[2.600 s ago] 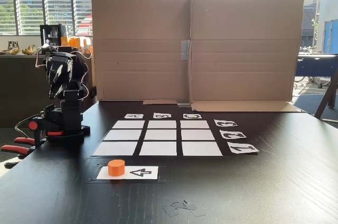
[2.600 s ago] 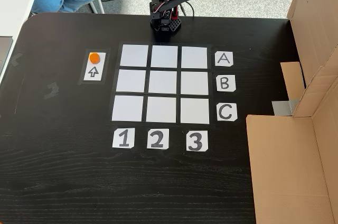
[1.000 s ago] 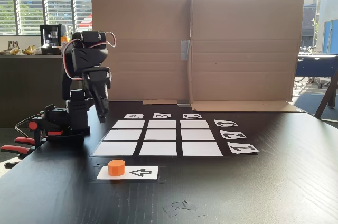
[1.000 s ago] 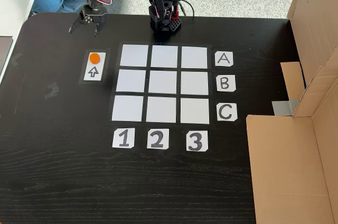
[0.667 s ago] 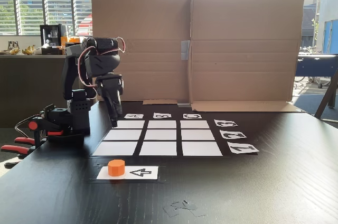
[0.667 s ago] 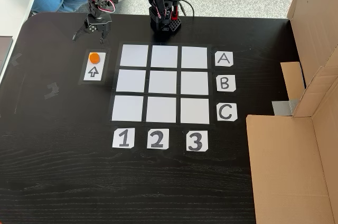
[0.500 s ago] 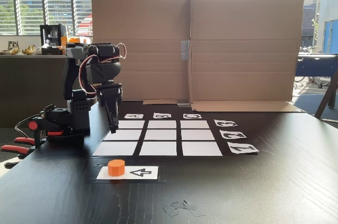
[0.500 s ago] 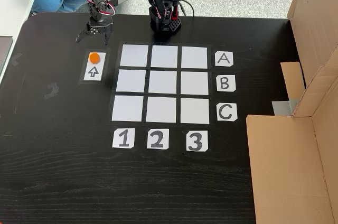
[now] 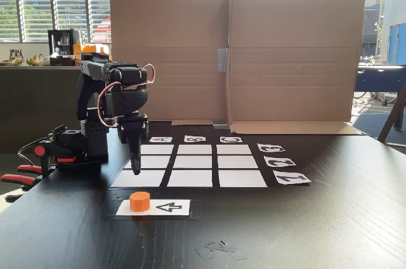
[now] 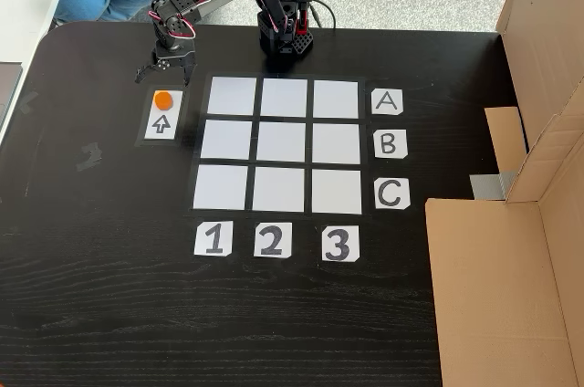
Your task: Pick up the round, orange token and place it in the grid on square A2.
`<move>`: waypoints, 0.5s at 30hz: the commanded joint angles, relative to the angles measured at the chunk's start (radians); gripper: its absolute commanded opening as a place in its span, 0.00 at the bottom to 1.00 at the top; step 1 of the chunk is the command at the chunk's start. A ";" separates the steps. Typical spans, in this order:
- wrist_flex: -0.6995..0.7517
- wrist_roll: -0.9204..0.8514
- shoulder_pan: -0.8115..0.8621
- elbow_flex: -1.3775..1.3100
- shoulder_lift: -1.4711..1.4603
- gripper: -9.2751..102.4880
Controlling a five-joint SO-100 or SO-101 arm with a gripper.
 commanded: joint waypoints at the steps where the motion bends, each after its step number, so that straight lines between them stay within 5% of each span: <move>1: -0.028 0.009 0.025 -0.035 -0.032 0.54; 15: -0.043 0.003 0.101 -0.230 -0.236 0.54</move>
